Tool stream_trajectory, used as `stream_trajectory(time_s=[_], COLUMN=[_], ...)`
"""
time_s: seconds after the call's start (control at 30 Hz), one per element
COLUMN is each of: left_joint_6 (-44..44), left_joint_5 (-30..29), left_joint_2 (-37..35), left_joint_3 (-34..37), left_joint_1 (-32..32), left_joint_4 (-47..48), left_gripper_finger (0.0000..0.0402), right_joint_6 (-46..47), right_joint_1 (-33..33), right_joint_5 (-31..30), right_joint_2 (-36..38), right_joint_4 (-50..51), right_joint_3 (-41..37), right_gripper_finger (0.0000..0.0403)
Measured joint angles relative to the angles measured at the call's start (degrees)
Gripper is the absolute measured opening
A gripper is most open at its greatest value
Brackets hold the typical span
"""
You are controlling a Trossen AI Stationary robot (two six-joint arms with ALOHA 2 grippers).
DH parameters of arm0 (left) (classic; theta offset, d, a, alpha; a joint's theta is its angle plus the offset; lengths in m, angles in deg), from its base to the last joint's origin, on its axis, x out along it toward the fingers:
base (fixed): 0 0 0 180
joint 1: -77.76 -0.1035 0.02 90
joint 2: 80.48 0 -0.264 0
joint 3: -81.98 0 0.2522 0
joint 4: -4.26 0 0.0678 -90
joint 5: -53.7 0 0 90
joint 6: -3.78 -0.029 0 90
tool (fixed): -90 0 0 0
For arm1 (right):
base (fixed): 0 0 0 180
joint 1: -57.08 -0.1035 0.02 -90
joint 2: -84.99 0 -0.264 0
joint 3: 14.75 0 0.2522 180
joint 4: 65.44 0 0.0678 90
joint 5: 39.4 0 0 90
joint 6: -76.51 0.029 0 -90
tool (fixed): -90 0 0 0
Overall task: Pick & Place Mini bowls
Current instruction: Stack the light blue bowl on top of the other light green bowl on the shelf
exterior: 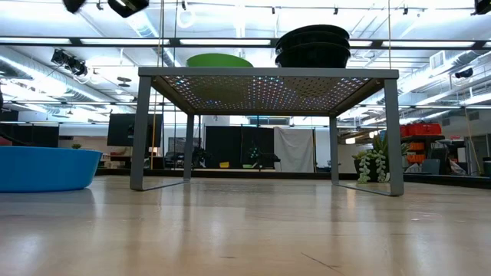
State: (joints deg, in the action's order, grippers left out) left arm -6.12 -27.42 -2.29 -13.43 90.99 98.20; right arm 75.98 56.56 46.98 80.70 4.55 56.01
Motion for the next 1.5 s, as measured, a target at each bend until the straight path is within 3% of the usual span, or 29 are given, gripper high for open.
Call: stream_trajectory(time_s=[0.33,0.67,0.93,1.5], left_joint_6=[0.33,0.29,0.3,7.19], left_joint_5=[0.01,-0.05,-0.97,-2.45], left_joint_2=[0.0,0.0,-2.4,-5.66], left_joint_3=[0.0,0.58,9.16,26.67], left_joint_1=[8.71,13.67,15.98,18.21], left_joint_4=[0.98,1.38,-2.24,-17.28], left_gripper_finger=[0.0023,0.0139,0.0211,0.0221], right_joint_6=[0.0,0.0,-0.02,0.0], right_joint_1=[0.0,-0.02,0.0,0.0], right_joint_5=[-0.02,-0.02,0.01,-0.02], right_joint_2=[0.0,0.0,0.02,0.02], right_joint_4=[0.0,0.0,0.0,0.0], right_joint_3=[0.0,0.0,0.0,0.0], right_gripper_finger=[0.0023,0.0023,0.0023,0.0023])
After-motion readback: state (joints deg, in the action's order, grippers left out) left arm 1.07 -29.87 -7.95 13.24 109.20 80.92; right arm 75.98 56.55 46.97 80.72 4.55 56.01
